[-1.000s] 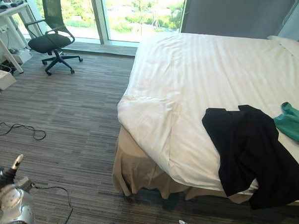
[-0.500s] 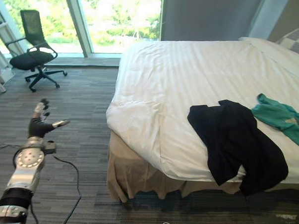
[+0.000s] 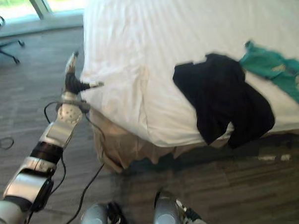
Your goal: Tidy the bed and pick cloth on bed and put in laundry
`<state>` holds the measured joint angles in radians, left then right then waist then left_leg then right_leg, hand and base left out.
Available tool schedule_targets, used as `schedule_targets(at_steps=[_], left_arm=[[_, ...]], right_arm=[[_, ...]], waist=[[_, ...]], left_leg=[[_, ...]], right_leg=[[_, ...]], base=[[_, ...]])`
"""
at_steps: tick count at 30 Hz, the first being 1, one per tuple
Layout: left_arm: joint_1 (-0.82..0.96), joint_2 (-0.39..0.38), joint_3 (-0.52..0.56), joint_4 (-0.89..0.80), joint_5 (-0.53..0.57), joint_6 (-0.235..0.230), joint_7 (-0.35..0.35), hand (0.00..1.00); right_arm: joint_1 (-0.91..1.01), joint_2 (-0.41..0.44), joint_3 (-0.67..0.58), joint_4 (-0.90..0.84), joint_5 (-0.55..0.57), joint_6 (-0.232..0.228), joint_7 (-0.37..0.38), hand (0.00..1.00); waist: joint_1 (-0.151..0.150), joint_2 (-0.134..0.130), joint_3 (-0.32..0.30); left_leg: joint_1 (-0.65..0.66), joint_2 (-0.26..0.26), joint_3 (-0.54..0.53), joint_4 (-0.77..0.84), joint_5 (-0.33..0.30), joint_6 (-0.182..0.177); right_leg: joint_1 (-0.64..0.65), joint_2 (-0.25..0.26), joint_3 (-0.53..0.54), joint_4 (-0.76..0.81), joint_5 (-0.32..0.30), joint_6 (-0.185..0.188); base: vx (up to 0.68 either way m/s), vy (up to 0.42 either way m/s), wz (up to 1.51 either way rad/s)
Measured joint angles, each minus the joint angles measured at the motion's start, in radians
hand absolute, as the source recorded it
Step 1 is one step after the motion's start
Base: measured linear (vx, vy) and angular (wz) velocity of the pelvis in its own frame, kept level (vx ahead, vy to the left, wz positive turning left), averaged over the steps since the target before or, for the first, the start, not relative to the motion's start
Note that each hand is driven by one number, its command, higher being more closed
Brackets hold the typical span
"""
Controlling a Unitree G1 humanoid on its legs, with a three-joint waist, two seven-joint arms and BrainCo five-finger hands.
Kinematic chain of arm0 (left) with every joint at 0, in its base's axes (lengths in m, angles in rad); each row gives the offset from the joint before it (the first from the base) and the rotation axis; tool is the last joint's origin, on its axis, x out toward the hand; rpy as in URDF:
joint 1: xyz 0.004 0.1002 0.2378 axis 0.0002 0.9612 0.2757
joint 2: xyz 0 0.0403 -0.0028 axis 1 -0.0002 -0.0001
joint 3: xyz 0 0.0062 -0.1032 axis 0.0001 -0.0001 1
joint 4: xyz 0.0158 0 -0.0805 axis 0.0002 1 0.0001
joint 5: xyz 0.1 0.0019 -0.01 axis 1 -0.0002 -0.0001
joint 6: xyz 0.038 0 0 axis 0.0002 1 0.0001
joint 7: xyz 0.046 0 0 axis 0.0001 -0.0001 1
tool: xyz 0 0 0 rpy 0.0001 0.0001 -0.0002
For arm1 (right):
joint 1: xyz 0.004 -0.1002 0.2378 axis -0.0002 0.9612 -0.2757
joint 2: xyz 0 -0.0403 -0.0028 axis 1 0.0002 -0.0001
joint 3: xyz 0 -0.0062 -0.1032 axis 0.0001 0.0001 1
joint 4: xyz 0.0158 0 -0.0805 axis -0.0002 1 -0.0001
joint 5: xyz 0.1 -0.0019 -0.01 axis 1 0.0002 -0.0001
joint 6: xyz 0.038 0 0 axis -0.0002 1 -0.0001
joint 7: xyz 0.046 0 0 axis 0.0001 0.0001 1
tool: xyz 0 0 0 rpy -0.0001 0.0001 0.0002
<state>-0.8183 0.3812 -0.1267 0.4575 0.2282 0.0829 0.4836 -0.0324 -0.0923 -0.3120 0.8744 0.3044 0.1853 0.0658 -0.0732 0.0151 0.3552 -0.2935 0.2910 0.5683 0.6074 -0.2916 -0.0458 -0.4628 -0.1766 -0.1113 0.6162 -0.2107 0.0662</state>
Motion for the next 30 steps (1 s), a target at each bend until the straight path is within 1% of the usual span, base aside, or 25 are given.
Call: schedule_targets(at_steps=[1, 3, 4, 6, 8, 9, 11, 13, 14, 15, 17, 18, 19, 20, 21, 22, 24, 25, 26, 27, 28, 30], left_arm=[[-0.03, -0.001, -0.001, 0.001, 0.0, 0.023, 0.016, 0.0], [-0.07, -0.001, -0.001, 0.002, -0.003, 0.049, 0.044, 0.0], [-0.092, -0.001, -0.001, 0.002, -0.003, 0.065, 0.057, 0.0], [-0.126, -0.001, 0.0, 0.002, -0.003, 0.083, 0.08, 0.0], [-0.156, -0.002, 0.0, 0.002, 0.0, 0.102, 0.091, 0.0], [-0.172, -0.001, 0.001, 0.002, 0.001, 0.109, 0.093, 0.0], [-0.187, -0.002, 0.001, 0.002, 0.001, 0.112, 0.104, 0.0], [-0.202, -0.002, 0.001, 0.002, 0.012, 0.126, 0.111, 0.0], [-0.209, -0.002, 0.001, 0.002, 0.04, 0.128, 0.11, 0.0], [-0.218, -0.002, 0.001, 0.002, 0.047, 0.129, 0.104, 1.0], [-0.231, -0.001, -0.001, 0.002, 0.1, 0.133, 0.061, 1.0], [-0.232, 0.001, -0.01, 0.0, 0.129, 0.144, 0.016, 1.0], [-0.24, 0.015, -0.025, 0.0, 0.177, 0.178, -0.091, 1.0], [-0.25, 0.032, -0.038, 0.0, 0.199, 0.192, -0.15, 1.0], [-0.269, 0.052, -0.046, -0.004, 0.224, 0.212, -0.228, 1.0], [-0.309, 0.08, -0.066, -0.004, 0.235, 0.241, -0.353, 1.0], [-0.371, 0.142, -0.091, -0.003, 0.235, 0.286, -0.539, 1.0], [-0.398, 0.173, -0.116, -0.001, 0.236, 0.312, -0.635, 1.0], [-0.412, 0.184, -0.128, -0.001, 0.236, 0.326, -0.681, 1.0], [-0.436, 0.202, -0.141, 0.002, 0.24, 0.35, -0.763, 1.0], [-0.45, 0.218, -0.159, 0.008, 0.248, 0.365, -0.825, 1.0], [-0.455, 0.23, -0.187, 0.019, 0.249, 0.383, -0.879, 1.0]], right_arm=[[-0.017, 0.005, 0.003, -0.022, 0.015, -0.015, -0.002, 0.0], [-0.037, 0.011, 0.006, -0.052, 0.03, -0.039, -0.003, 0.0], [-0.041, 0.013, 0.01, -0.063, 0.047, -0.052, -0.005, 0.0], [-0.045, 0.012, 0.02, -0.079, 0.068, -0.073, -0.009, 0.0], [-0.05, 0.013, 0.033, -0.094, 0.083, -0.093, -0.009, 0.0], [-0.05, 0.012, 0.047, -0.104, 0.096, -0.11, -0.008, 0.0], [-0.051, 0.012, 0.052, -0.113, 0.11, -0.13, -0.007, 0.0], [-0.052, 0.01, 0.06, -0.117, 0.135, -0.139, -0.004, 0.0], [-0.052, 0.007, 0.067, -0.123, 0.138, -0.146, -0.001, 0.0], [-0.052, 0.005, 0.072, -0.13, 0.143, -0.151, 0.001, 0.0], [-0.06, -0.001, 0.079, -0.136, 0.156, -0.152, 0.001, 0.0], [-0.062, -0.004, 0.083, -0.136, 0.168, -0.152, 0.001, 0.0], [-0.068, -0.006, 0.086, -0.136, 0.183, -0.15, 0.001, 0.0], [-0.076, -0.006, 0.086, -0.136, 0.183, -0.149, 0.001, 0.0], [-0.085, -0.008, 0.085, -0.136, 0.184, -0.149, 0.002, 0.0], [-0.097, -0.012, 0.082, -0.138, 0.186, -0.147, 0.003, 0.0], [-0.116, -0.024, 0.082, -0.141, 0.185, -0.136, 0.004, 0.0], [-0.129, -0.036, 0.082, -0.142, 0.185, -0.13, 0.007, 0.0], [-0.135, -0.043, 0.082, -0.145, 0.185, -0.127, 0.009, 0.0], [-0.145, -0.05, 0.075, -0.145, 0.185, -0.123, 0.011, 0.0], [-0.152, -0.05, 0.061, -0.145, 0.185, -0.121, 0.013, 0.0], [-0.152, -0.052, 0.041, -0.146, 0.186, -0.121, 0.016, 0.0]], waist=[[-0.002, 0.001, 0.016], [-0.007, 0.002, 0.057], [-0.011, -0.001, 0.067], [-0.018, -0.001, 0.079], [-0.021, 0.0, 0.102], [-0.021, -0.002, 0.115], [-0.025, -0.001, 0.121], [-0.025, -0.003, 0.124], [-0.027, -0.003, 0.128], [-0.031, -0.001, 0.131], [-0.033, 0.0, 0.149], [-0.035, 0.001, 0.15], [-0.035, 0.002, 0.15], [-0.037, 0.002, 0.15], [-0.038, 0.004, 0.151], [-0.04, 0.008, 0.153], [-0.043, 0.013, 0.156], [-0.044, 0.023, 0.158], [-0.044, 0.028, 0.159], [-0.047, 0.033, 0.16], [-0.05, 0.033, 0.16], [-0.054, 0.036, 0.16]], left_leg=[[-0.04, 0.01, -0.001, 0.025, -0.005, 0.002], [-0.078, 0.03, 0.001, 0.059, -0.006, 0.003], [-0.108, 0.041, 0.002, 0.076, -0.006, 0.003], [-0.148, 0.045, 0.001, 0.096, -0.006, 0.004], [-0.171, 0.057, 0.001, 0.113, -0.007, 0.007], [-0.182, 0.061, 0.001, 0.12, -0.01, 0.011], [-0.206, 0.065, 0.002, 0.127, -0.014, 0.016], [-0.225, 0.069, 0.005, 0.13, -0.024, 0.02], [-0.237, 0.073, 0.005, 0.135, -0.026, 0.021], [-0.249, 0.073, 0.004, 0.141, -0.029, 0.023], [-0.251, 0.075, 0.005, 0.148, -0.035, 0.025], [-0.253, 0.074, 0.008, 0.148, -0.036, 0.026], [-0.252, 0.074, 0.017, 0.147, -0.039, 0.028], [-0.252, 0.074, 0.023, 0.146, -0.04, 0.03], [-0.253, 0.072, 0.029, 0.144, -0.04, 0.03], [-0.254, 0.069, 0.034, 0.144, -0.039, 0.033], [-0.247, 0.06, 0.049, 0.137, -0.037, 0.039], [-0.246, 0.056, 0.055, 0.132, -0.037, 0.042], [-0.246, 0.053, 0.058, 0.129, -0.036, 0.043], [-0.245, 0.046, 0.065, 0.123, -0.036, 0.046], [-0.236, 0.037, 0.078, 0.113, -0.035, 0.049], [-0.214, 0.017, 0.094, 0.091, -0.034, 0.05]], right_leg=[[-0.041, 0.005, 0.001, 0.013, 0.003, -0.005], [-0.073, 0.016, 0.007, 0.026, 0.009, -0.017], [-0.101, 0.021, 0.012, 0.032, 0.01, -0.018], [-0.143, 0.022, 0.016, 0.044, 0.012, -0.022], [-0.162, 0.024, 0.019, 0.048, 0.016, -0.027], [-0.175, 0.031, 0.025, 0.051, 0.016, -0.028], [-0.203, 0.035, 0.03, 0.057, 0.018, -0.031], [-0.232, 0.036, 0.039, 0.068, 0.02, -0.032], [-0.248, 0.036, 0.042, 0.074, 0.021, -0.033], [-0.263, 0.037, 0.044, 0.082, 0.021, -0.033], [-0.27, 0.039, 0.05, 0.09, 0.021, -0.032], [-0.275, 0.041, 0.055, 0.089, 0.022, -0.031], [-0.283, 0.041, 0.064, 0.088, 0.024, -0.027], [-0.287, 0.041, 0.07, 0.085, 0.027, -0.023], [-0.291, 0.04, 0.074, 0.082, 0.032, -0.022], [-0.294, 0.037, 0.08, 0.08, 0.036, -0.019], [-0.297, 0.035, 0.093, 0.077, 0.043, -0.013], [-0.296, 0.035, 0.098, 0.063, 0.053, -0.009], [-0.296, 0.034, 0.1, 0.056, 0.059, -0.006], [-0.297, 0.032, 0.107, 0.045, 0.068, -0.001], [-0.296, 0.029, 0.116, 0.04, 0.075, 0.0], [-0.29, 0.019, 0.126, 0.03, 0.08, 0.006]], base=[[0.0, 0.0, 0.0], [0.03, -0.026, -0.04], [0.03, -0.027, -0.05], [0.0, 0.0, 0.0], [0.01, -0.001, -0.05], [0.0, -0.005, -0.11], [-0.03, -0.019, -0.09], [-0.04, -0.015, -0.08], [-0.05, -0.026, -0.04], [-0.05, -0.031, -0.03], [-0.05, -0.031, -0.05], [-0.07, -0.03, -0.11], [-0.06, -0.018, -0.12], [-0.06, 0.006, -0.14], [-0.03, 0.03, -0.1], [-0.03, 0.029, -0.07], [-0.02, 0.022, -0.06], [-0.01, 0.038, -0.08], [0.0, 0.068, -0.11], [0.01, 0.073, -0.12], [0.02, 0.071, -0.13], [0.04, 0.053, -0.11]])
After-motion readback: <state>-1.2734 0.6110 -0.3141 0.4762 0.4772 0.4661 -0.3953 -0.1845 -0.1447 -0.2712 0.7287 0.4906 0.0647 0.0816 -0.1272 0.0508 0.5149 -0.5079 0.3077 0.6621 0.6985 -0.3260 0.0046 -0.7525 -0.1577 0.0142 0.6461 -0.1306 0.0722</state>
